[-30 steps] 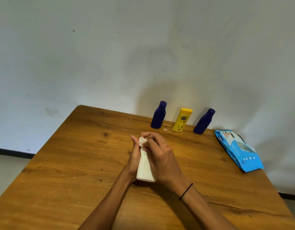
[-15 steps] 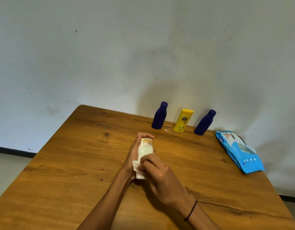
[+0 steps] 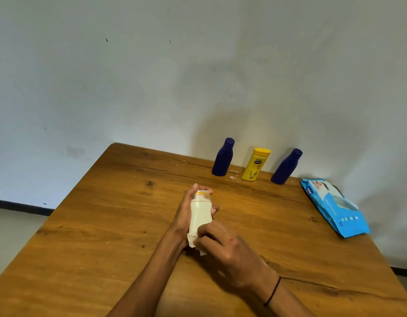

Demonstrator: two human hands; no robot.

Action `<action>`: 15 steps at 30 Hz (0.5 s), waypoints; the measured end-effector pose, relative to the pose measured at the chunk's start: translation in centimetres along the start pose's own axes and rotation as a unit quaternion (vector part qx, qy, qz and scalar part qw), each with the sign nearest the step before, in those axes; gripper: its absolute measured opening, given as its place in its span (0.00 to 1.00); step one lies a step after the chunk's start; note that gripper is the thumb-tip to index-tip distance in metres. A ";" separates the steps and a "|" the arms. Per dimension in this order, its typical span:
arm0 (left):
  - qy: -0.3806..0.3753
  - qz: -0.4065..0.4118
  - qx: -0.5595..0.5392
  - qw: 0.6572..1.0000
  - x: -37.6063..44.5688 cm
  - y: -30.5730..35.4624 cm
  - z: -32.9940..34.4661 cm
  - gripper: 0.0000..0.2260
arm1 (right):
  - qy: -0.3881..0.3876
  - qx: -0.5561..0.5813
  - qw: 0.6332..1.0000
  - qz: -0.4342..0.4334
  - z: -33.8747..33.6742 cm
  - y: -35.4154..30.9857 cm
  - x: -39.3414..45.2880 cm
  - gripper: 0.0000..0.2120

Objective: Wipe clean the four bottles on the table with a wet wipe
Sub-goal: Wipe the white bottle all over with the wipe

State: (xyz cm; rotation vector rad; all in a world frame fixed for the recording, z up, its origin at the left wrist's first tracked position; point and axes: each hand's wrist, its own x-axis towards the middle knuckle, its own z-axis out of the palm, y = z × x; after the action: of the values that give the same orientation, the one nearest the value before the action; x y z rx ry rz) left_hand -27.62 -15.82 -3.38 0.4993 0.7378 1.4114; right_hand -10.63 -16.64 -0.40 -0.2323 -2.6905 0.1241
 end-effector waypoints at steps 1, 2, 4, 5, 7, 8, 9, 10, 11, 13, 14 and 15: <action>-0.008 0.002 0.002 1.000 0.0 -0.3 0.0 0.20 | 0.008 -0.006 1.000 0.007 -0.1 0.3 0.0 0.09; -0.002 -0.003 0.006 1.000 0.0 -0.4 0.1 0.19 | 0.021 -0.018 1.000 0.012 -0.1 0.6 0.2 0.12; 0.008 -0.009 0.013 1.000 -0.2 -0.6 0.6 0.19 | 0.046 -0.040 0.998 0.022 -0.3 1.3 0.9 0.15; 0.009 -0.016 0.020 1.000 -0.3 -0.6 0.6 0.19 | 0.053 -0.045 0.997 0.031 -0.5 1.6 1.4 0.16; 0.027 -0.037 0.036 0.998 -0.7 -0.3 0.9 0.21 | 0.063 -0.046 0.995 0.065 -0.8 2.1 2.4 0.21; 0.044 -0.047 0.041 0.997 -0.8 -0.3 0.9 0.23 | 0.070 -0.037 0.992 0.093 -0.8 2.3 2.8 0.24; 0.058 -0.051 0.041 0.996 -0.8 -0.2 0.9 0.24 | 0.082 -0.022 0.988 0.125 -0.7 2.4 3.1 0.25; 0.070 -0.045 0.035 0.996 -0.8 -0.2 1.0 0.25 | 0.098 -0.005 0.983 0.156 -0.5 2.4 3.2 0.25; 0.078 -0.031 0.016 0.996 -0.8 -0.2 1.1 0.24 | 0.119 0.008 0.976 0.180 -0.1 2.3 3.2 0.22; 0.102 0.000 -0.024 0.994 -0.5 0.0 1.0 0.22 | 0.145 0.022 0.969 0.201 0.7 1.6 3.1 0.16; 0.114 0.012 -0.038 0.993 -0.4 0.2 0.9 0.21 | 0.144 0.024 0.969 0.199 1.0 1.1 2.8 0.14; 0.121 0.020 -0.050 0.991 -0.4 0.3 0.7 0.21 | 0.136 0.024 0.972 0.190 1.1 0.7 2.4 0.13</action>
State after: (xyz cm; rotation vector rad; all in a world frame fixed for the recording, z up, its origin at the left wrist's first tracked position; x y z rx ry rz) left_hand -27.33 -16.08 -2.57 0.2688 0.8490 1.5561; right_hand -13.11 -15.58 -0.49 -0.6968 -2.3406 0.2519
